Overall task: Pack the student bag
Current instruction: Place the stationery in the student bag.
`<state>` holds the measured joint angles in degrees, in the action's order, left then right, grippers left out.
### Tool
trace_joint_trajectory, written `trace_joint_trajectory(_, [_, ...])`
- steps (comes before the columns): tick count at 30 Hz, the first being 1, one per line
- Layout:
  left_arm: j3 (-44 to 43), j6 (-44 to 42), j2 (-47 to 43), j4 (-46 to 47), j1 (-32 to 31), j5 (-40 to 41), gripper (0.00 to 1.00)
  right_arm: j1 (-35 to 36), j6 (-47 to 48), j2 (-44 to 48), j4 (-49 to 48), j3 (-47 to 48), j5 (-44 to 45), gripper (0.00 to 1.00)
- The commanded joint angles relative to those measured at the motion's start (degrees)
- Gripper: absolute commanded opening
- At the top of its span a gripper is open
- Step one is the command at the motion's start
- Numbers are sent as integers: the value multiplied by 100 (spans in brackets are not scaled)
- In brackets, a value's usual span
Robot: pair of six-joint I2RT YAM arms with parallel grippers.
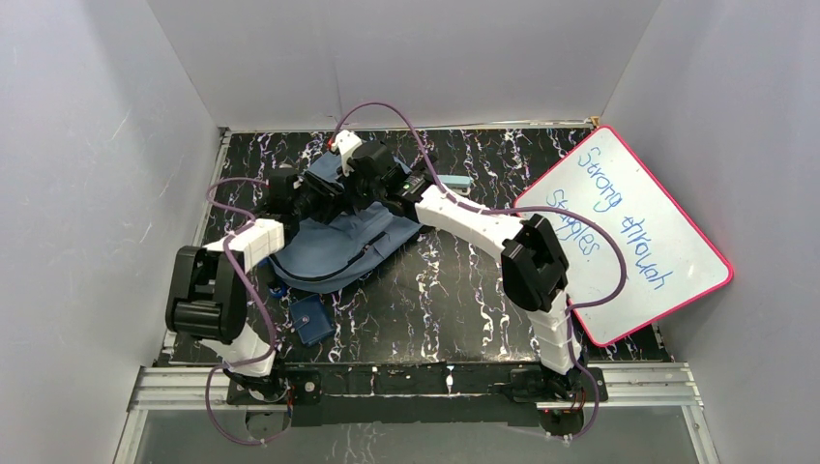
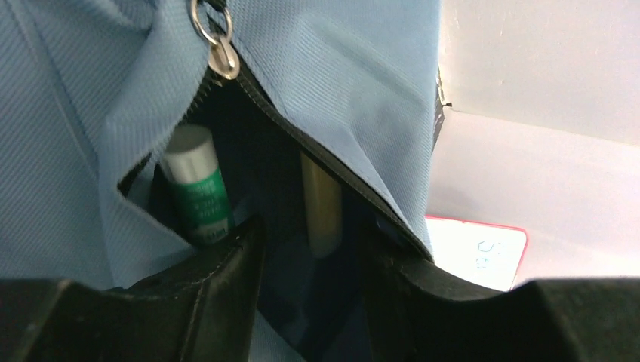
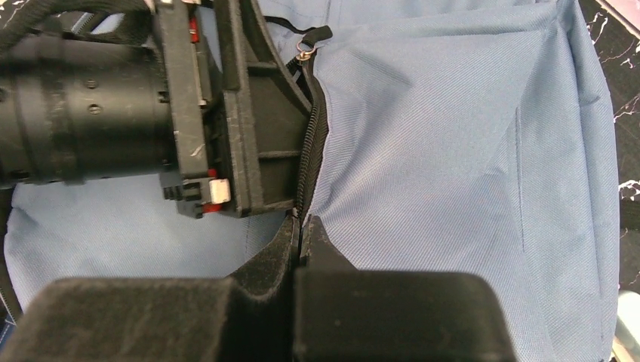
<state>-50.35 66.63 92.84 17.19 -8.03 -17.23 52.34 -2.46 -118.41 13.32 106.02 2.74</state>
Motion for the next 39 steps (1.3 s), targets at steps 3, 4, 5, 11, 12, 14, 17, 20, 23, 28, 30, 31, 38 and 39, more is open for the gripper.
trace_joint_trajectory(3, [-110,-686,-1206,-936,-14,342,46,49,-157,541,-448,-66,-166,2])
trace_joint_trajectory(4, [-52,-756,-1378,-1121,-14,406,46,35,-158,553,-450,-86,-137,4])
trace_joint_trajectory(5, [4,-831,-1540,-1264,-14,463,46,32,-169,568,-458,-110,-122,6])
trace_joint_trajectory(11, [398,-1334,-2619,-2090,-1,1091,45,5,-272,724,-305,-205,-223,16])
trace_joint_trajectory(12, [447,-1463,-2762,-2191,3,1283,45,-10,-307,814,-303,-281,-237,19])
trace_joint_trajectory(14, [453,-1731,-3014,-2378,12,1611,45,-20,-382,1059,-327,-509,-239,29])
trace_joint_trajectory(17, [380,-2078,-3170,-2565,21,2049,45,-22,-465,1499,-386,-948,-239,39])
trace_joint_trajectory(20, [298,-2275,-3151,-2555,21,2106,45,-30,-519,2039,-509,-1527,18,42])
trace_joint_trajectory(23, [196,-2399,-3033,-2463,21,2018,45,-74,-552,2547,-617,-2143,515,44])
trace_joint_trajectory(28, [40,-2567,-2941,-2327,21,1797,45,-550,-1008,3031,-401,-2925,1023,45])
trace_joint_trajectory(30, [18,-2636,-2976,-2342,13,1775,46,-912,-1330,3069,-272,-3130,1022,45])
trace_joint_trajectory(31, [10,-2671,-2989,-2356,12,1757,46,-1091,-1498,3059,-205,-3199,1019,45])
trace_joint_trajectory(38, [21,-2875,-3013,-2520,-52,1723,46,-2088,-1982,2499,145,-3219,793,44])
trace_joint_trajectory(39, [17,-2883,-3005,-2520,-68,1723,46,-2159,-1991,2368,176,-3177,772,44])
